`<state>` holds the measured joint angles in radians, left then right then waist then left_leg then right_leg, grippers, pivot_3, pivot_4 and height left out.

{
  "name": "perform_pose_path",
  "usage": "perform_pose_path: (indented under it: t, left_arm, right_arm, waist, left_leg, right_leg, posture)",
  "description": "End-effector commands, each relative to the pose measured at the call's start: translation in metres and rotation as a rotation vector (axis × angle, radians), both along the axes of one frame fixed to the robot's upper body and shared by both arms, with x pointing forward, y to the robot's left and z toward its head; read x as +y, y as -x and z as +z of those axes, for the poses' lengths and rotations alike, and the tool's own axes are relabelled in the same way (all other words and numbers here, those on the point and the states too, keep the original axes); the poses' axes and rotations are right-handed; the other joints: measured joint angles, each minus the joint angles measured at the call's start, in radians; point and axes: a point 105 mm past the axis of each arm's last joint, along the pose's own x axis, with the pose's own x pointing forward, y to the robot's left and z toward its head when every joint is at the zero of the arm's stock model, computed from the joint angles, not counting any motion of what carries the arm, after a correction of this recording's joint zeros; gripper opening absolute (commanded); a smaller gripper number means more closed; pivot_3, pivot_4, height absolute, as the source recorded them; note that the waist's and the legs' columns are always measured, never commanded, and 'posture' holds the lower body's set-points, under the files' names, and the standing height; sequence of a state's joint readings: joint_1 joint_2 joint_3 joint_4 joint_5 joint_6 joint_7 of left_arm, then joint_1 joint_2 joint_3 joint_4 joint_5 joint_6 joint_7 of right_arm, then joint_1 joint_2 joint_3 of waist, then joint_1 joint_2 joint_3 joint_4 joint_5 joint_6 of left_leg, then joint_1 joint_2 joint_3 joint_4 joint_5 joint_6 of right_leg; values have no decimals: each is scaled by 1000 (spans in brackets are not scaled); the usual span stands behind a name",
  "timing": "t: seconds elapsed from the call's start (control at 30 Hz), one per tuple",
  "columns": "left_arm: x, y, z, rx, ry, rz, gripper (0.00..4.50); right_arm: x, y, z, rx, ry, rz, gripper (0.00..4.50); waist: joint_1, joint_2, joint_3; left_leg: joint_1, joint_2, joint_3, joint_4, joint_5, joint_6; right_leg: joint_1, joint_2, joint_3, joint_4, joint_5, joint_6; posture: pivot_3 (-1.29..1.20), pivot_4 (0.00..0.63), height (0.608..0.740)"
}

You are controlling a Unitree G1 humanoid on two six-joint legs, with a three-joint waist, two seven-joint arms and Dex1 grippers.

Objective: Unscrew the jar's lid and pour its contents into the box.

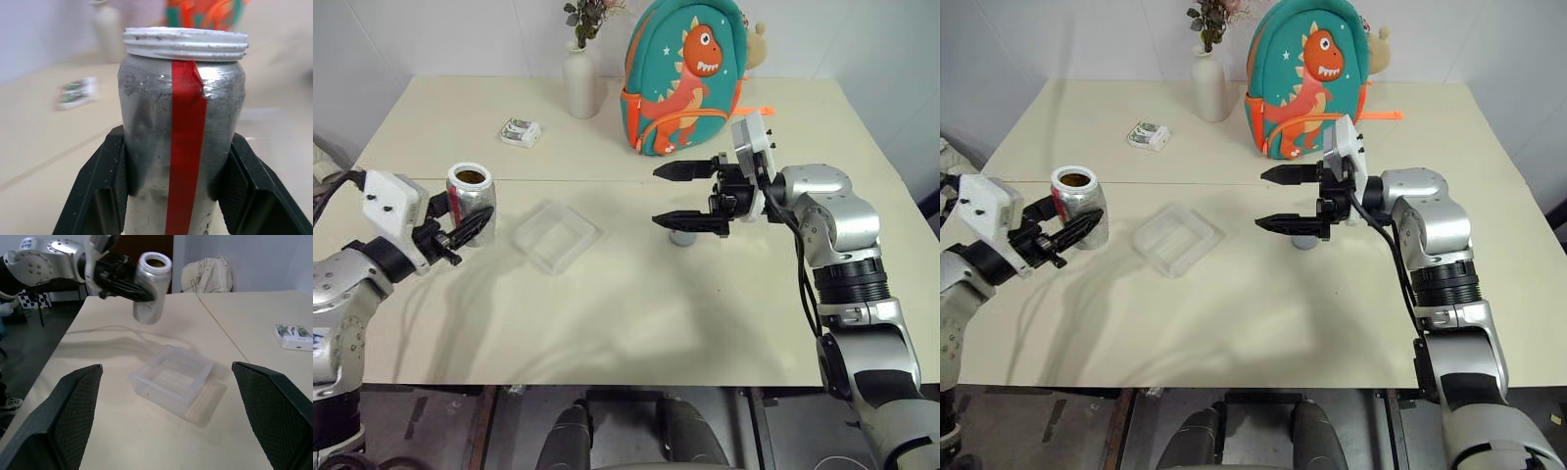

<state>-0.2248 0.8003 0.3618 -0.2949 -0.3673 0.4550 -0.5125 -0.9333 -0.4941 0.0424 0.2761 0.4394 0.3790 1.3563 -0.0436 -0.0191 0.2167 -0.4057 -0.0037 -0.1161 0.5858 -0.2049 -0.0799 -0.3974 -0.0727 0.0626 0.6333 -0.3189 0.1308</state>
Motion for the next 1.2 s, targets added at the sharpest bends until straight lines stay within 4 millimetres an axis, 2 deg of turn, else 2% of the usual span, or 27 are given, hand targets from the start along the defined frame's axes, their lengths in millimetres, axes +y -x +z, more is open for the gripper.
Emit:
perform_pose_path:
  t: [0.03, 0.17, 0.27, 0.3, 0.37, 0.43, 0.53, 0.57, 0.63, 0.7, 0.77, 0.9, 1.0, 1.1, 1.2]
  left_arm:
    - [1, -7, 6, -53, -216, 55, 1994]
    - [1, -15, 13, -133, -411, 101, 1994]
    - [3, -21, 19, -237, -681, 148, 1994]
    - [3, -23, 23, -306, -826, 166, 1994]
    - [-2, -25, 32, -428, -995, 171, 1994]
    - [-14, -27, 33, -542, -1193, 124, 1994]
    - [-41, -25, 31, -844, -1631, -17, 1994]
    - [-46, -26, 31, -909, -1688, -46, 1994]
    - [-46, -34, 29, -955, -1806, -69, 1994]
    - [-36, -45, 26, -929, -1930, -70, 1994]
    - [-29, -54, 29, -898, -1978, -41, 1994]
    - [-52, -56, 42, -1020, -1976, -54, 1994]
    - [-65, -52, 42, -1053, -1928, -78, 1994]
    - [-65, -48, 38, -1017, -1894, -85, 1994]
    - [-62, -43, 43, -986, -1824, -64, 1994]
  right_arm:
    - [3, 6, 9, -49, -26, 14, 4459]
    - [3, 5, 5, -38, -39, -6, 4459]
    - [3, 5, 4, -30, -56, -22, 4459]
    - [3, 4, 3, -24, -66, -30, 4459]
    - [3, 3, 3, -16, -81, -41, 4459]
    - [3, 3, 1, -6, -94, -49, 4459]
    - [6, 2, -1, 13, -125, -60, 4459]
    - [7, 2, -1, 19, -134, -62, 4459]
    - [9, 1, -2, 28, -152, -67, 4459]
    - [12, 0, -2, 38, -179, -72, 4459]
    - [15, 0, 0, 53, -212, -73, 4459]
    - [18, 3, -1, 69, -250, -75, 4459]
    - [19, 4, -5, 82, -261, -83, 4459]
    - [18, 3, -6, 84, -269, -94, 4459]
    - [18, 2, -5, 85, -272, -96, 4459]
  waist:
    - [-2, 0, 0]
    - [-3, 0, 0]
    - [-6, 0, 0]
    - [-6, 0, 0]
    - [-7, 0, 0]
    - [-6, 0, 0]
    - [-6, 0, 0]
    - [-5, 0, 0]
    - [-6, 0, 0]
    - [-10, 0, 0]
    - [-14, 0, 0]
    - [-11, 0, 0]
    - [-11, -1, 0]
    - [-15, -1, 0]
    - [-16, -1, 0]
  left_leg:
    - [0, 0, 0, 0, 0, 0]
    - [0, 0, 0, -2, 0, 0]
    - [0, 0, 0, -3, 0, 0]
    - [0, 0, 0, -4, 0, 0]
    - [0, 0, 0, -5, 0, 0]
    - [0, 0, 1, -5, 0, 0]
    - [-1, 0, 1, -6, 0, 0]
    - [-1, 0, 1, -6, 0, 0]
    - [-1, -1, 2, -7, 0, 0]
    - [-1, -1, 3, -6, 0, 1]
    - [-1, -1, 4, -6, 0, 1]
    - [-6, 0, 4, -4, 1, 2]
    - [-7, -1, 4, -1, 1, 2]
    - [-7, -1, 5, 1, 1, 2]
    - [-6, -1, 5, 4, 1, 2]
  right_leg:
    - [0, 0, 0, 0, 0, 0]
    - [0, 0, 0, -1, 0, 0]
    - [-1, 0, 0, -2, 0, 0]
    - [-1, 0, 0, -2, 0, 0]
    - [-1, 0, 0, -3, 0, 0]
    - [-2, 0, 0, -3, 0, 0]
    - [-2, 0, 0, -3, 0, 0]
    - [-2, 0, 1, -3, 0, 0]
    - [-3, -1, 1, -3, 0, 1]
    - [-4, 0, 2, -1, 0, 1]
    - [-6, 0, 3, 3, -1, 1]
    - [-15, 1, 5, 13, -3, 0]
    - [-15, 1, 5, 14, -3, 0]
    - [-15, 1, 6, 17, -3, 1]
    - [-16, 2, 7, 22, -3, 0]
  posture:
    - [0, 150, 740]
    - [0, 150, 740]
    - [0, 150, 740]
    - [0, 150, 740]
    - [0, 150, 740]
    - [0, 150, 740]
    - [0, 150, 740]
    - [0, 150, 740]
    - [0, 150, 740]
    - [0, 150, 740]
    - [0, 150, 740]
    - [0, 150, 740]
    - [0, 150, 740]
    - [0, 150, 740]
    - [0, 150, 740]
